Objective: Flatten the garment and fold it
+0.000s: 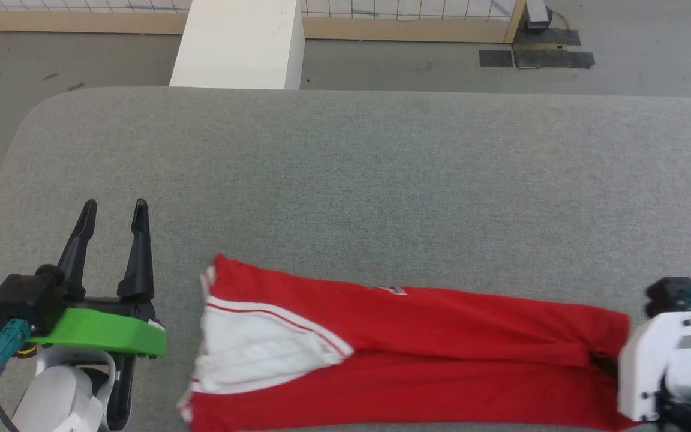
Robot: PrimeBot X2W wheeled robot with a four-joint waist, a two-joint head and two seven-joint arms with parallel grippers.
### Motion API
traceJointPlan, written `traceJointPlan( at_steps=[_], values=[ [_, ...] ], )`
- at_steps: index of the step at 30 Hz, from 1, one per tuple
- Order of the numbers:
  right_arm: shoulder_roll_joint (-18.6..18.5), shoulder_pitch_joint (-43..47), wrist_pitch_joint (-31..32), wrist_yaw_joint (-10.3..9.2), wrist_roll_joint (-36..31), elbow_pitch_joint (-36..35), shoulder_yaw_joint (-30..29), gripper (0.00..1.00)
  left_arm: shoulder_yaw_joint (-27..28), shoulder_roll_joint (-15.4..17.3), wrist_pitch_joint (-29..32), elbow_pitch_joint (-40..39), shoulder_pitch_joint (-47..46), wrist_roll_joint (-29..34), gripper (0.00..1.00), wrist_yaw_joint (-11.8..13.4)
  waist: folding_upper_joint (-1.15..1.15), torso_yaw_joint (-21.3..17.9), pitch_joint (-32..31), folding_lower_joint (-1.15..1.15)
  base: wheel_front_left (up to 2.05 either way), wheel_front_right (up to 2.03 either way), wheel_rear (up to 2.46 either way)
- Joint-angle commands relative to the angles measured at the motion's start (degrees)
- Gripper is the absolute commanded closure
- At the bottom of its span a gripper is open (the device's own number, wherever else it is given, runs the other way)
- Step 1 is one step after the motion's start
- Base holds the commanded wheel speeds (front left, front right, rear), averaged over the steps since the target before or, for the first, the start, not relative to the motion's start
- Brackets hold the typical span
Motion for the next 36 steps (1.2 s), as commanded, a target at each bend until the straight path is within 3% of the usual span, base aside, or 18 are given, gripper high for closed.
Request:
traceJointPlan(
  at_steps=[1,8,14,18,22,27,31,36],
  values=[
    [-2.07,-0.02,0.77,-0.15,-1.29,1.47,-2.23,1.00,0.32,-0.32,-0.27,0.17,-0.13,0.42,0.00,-0.34,0.00,-0.07,0.02,0.00,0.00,0.00,0.00],
    [-5.59,-0.17,2.35,-0.15,-7.30,3.49,-12.34,1.00,0.30,-0.70,-0.28,0.63,-0.02,1.08,0.00,-1.01,0.00,-0.51,-0.11,0.00,0.00,0.00,0.00],
    [-6.30,-0.43,4.05,-0.15,-10.83,2.90,-14.33,1.00,-0.02,-1.13,-0.28,1.32,-0.04,1.28,0.00,-1.21,0.00,-0.73,-0.87,0.00,0.00,0.00,0.00],
    [-7.31,0.84,8.53,-0.15,-9.44,-2.91,-11.15,1.00,-0.04,-1.26,-0.28,1.76,0.12,1.20,0.00,-1.34,0.00,-0.73,-1.59,0.00,0.00,0.00,0.00],
    [-8.15,2.84,14.83,-0.15,-6.68,-13.00,-7.65,1.00,0.05,-1.13,-0.28,1.91,0.57,1.15,0.00,-1.31,0.00,-0.83,-2.38,0.00,0.00,0.00,0.00],
    [-4.45,3.47,19.57,-0.15,-0.96,-23.53,-3.58,1.00,0.22,-1.01,-0.28,1.62,1.23,1.00,0.00,-1.12,0.00,-0.88,-2.81,0.00,0.00,0.00,0.00],
    [-0.84,2.20,18.26,-0.15,1.27,-25.11,1.00,1.00,0.11,-1.10,-0.28,1.27,1.34,0.95,0.00,-1.14,0.00,-0.46,-2.75,0.00,0.00,0.00,0.00],
    [3.42,-0.87,13.66,-0.15,2.28,-21.67,7.72,1.00,-0.20,-1.38,-0.28,1.30,1.16,0.85,0.00,-1.46,0.00,0.84,-2.57,0.00,0.00,0.00,0.00]
  ],
)
